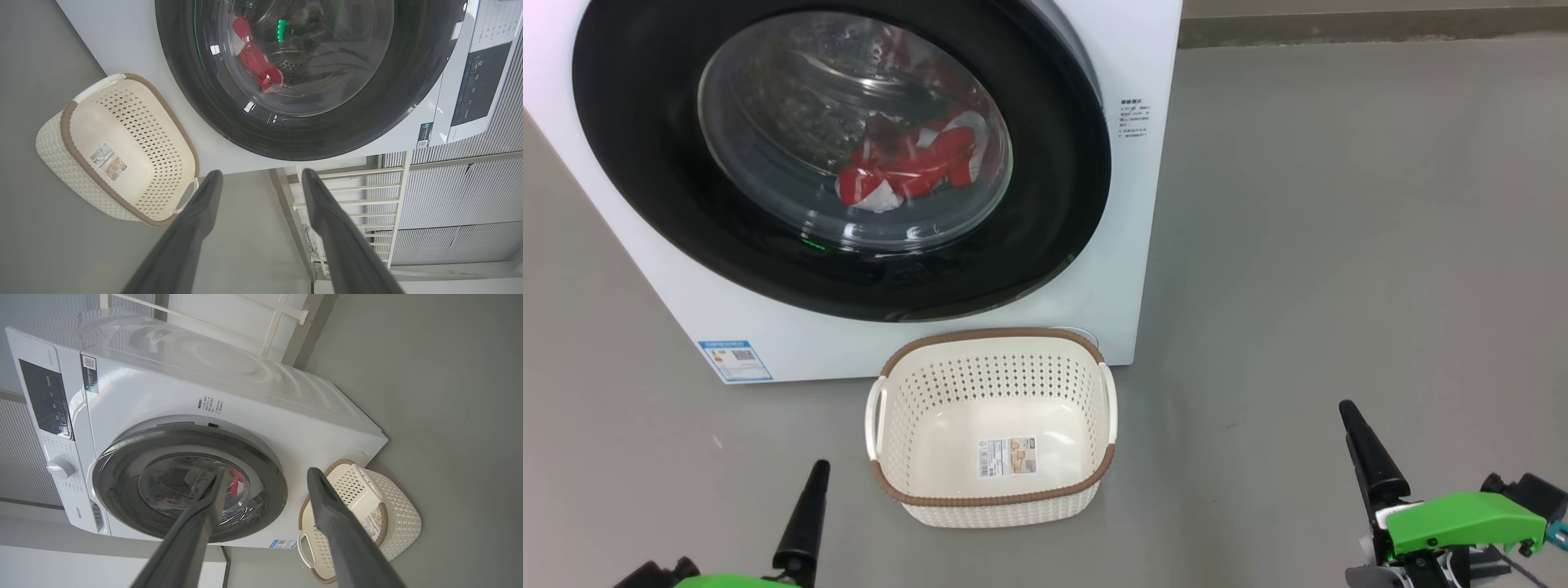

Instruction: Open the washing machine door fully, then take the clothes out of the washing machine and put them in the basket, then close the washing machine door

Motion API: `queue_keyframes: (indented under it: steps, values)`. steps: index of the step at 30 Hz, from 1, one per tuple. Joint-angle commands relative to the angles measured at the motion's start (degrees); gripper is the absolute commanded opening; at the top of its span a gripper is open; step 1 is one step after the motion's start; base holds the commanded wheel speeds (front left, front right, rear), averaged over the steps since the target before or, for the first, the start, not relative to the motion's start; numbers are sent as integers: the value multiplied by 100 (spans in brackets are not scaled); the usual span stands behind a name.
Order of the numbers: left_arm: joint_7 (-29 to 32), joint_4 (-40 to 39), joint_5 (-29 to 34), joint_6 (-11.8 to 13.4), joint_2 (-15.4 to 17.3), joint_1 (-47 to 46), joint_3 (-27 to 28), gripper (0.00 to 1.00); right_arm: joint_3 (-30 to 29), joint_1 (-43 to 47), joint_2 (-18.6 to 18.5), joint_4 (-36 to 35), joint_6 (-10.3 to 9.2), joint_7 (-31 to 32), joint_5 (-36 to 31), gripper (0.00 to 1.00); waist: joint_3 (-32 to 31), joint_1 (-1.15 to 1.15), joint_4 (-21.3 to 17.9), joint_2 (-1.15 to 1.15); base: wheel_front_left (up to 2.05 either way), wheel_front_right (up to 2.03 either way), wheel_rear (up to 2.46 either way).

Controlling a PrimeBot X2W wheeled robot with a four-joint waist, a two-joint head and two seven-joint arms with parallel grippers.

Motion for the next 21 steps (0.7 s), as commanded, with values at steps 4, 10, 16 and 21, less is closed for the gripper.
queue_keyframes:
  steps: [4, 10, 16, 21]
  values:
    - [-106, -209, 450, 79, 72, -320, -26, 100, 72, -368, -73, -162, 2, -121, -536, 100, 10, -1, 1, 0, 0, 0, 0]
    - [-207, -292, 1014, 174, 77, -388, -102, 100, 81, -451, -78, -223, 2, -222, -1182, 100, 19, -1, -1, 0, 0, 0, 0]
    - [-307, -293, 1550, 278, 82, -461, -196, 100, 55, -527, -84, -247, 2, -322, -1795, 100, 31, -1, -5, 0, 0, 0, 0]
    - [-390, -297, 1928, 351, 87, -534, -244, 100, 61, -604, -90, -301, 2, -406, -2384, 100, 55, -1, -14, 0, 0, 0, 0]
